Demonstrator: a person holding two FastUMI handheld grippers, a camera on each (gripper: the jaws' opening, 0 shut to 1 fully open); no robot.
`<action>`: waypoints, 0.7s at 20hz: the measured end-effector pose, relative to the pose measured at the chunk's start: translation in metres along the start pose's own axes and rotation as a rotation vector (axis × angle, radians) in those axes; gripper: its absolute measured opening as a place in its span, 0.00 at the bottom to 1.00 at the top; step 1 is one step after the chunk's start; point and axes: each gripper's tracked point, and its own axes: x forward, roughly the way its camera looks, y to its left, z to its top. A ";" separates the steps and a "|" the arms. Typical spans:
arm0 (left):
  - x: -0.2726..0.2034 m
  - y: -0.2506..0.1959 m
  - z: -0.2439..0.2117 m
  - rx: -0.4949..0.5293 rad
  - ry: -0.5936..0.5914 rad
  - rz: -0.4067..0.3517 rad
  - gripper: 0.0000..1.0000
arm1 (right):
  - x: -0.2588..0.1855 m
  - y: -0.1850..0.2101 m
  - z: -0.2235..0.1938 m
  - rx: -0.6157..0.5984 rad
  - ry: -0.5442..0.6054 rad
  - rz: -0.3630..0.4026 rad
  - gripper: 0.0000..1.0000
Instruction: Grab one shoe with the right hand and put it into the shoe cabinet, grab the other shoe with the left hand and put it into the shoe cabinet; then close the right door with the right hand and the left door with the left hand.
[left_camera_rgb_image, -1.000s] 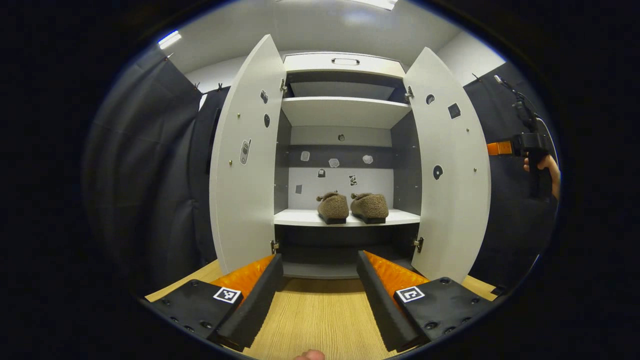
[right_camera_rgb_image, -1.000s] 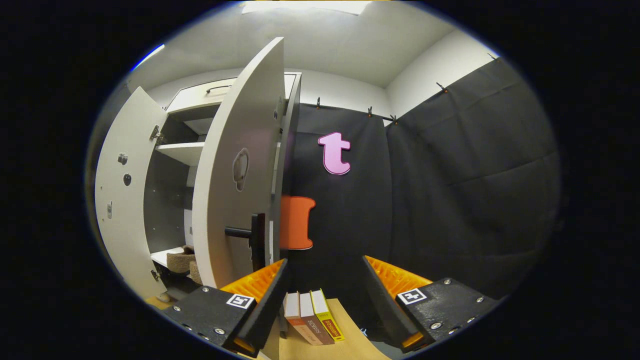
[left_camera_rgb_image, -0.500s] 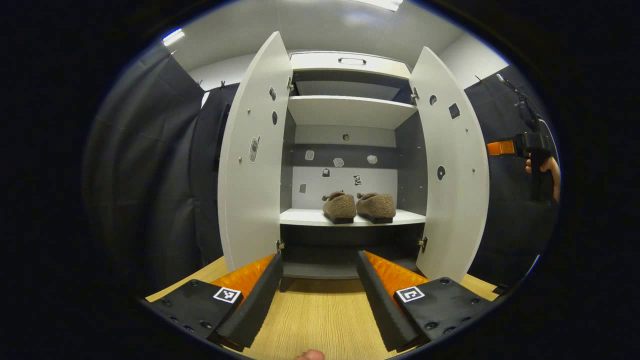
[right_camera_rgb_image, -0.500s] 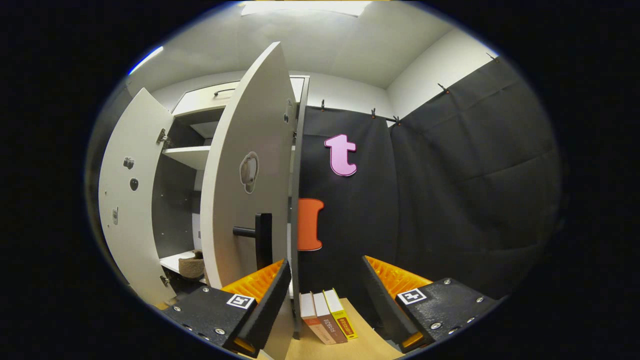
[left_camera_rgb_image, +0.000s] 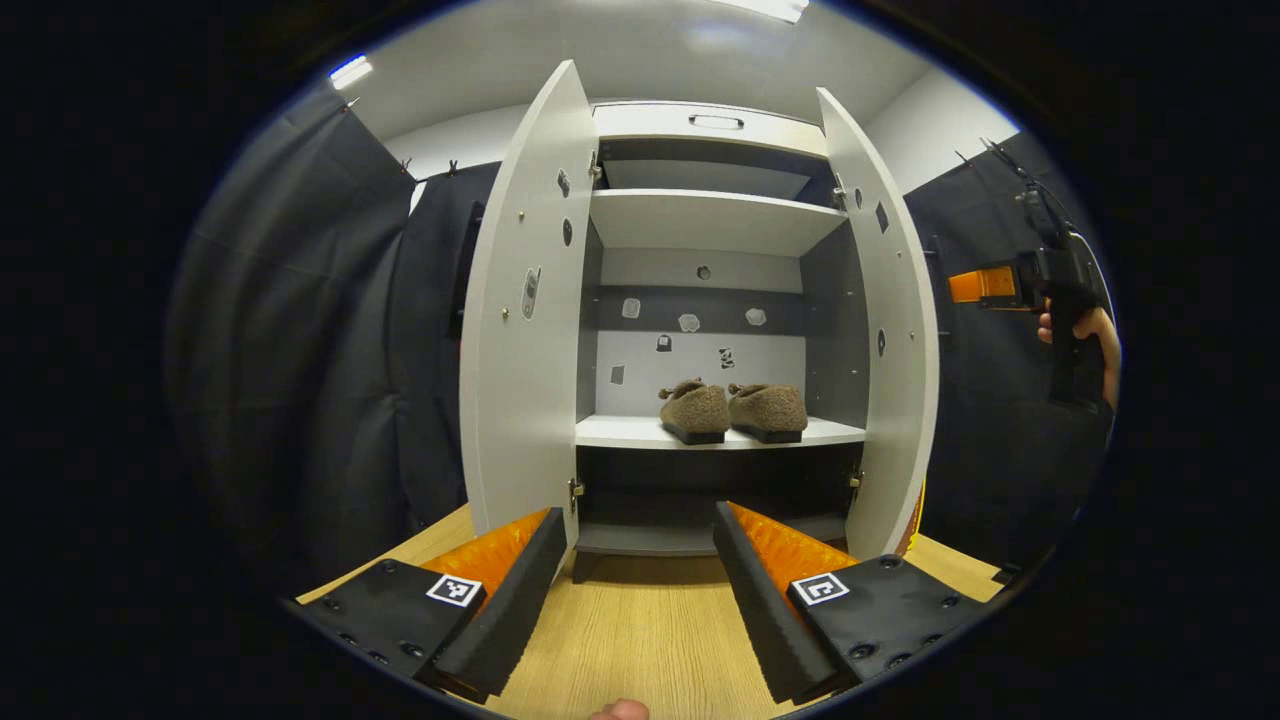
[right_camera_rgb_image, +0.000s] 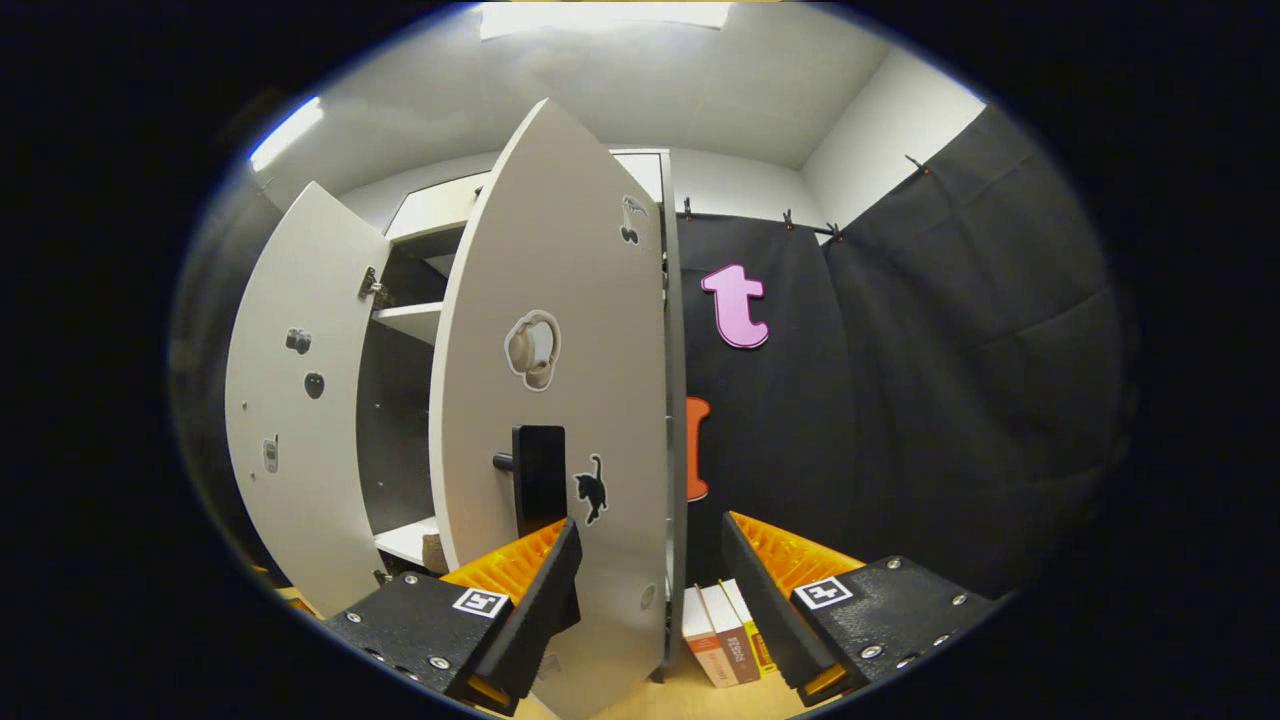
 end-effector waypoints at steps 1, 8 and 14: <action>0.000 0.002 -0.002 0.001 0.006 0.006 0.97 | 0.006 0.007 0.000 0.009 0.001 0.013 0.97; -0.004 0.029 -0.002 0.003 0.008 0.059 0.97 | 0.029 0.055 -0.006 0.071 0.018 0.109 0.92; -0.008 0.032 -0.003 0.002 0.012 0.068 0.96 | 0.048 0.071 -0.021 0.036 0.051 0.133 0.92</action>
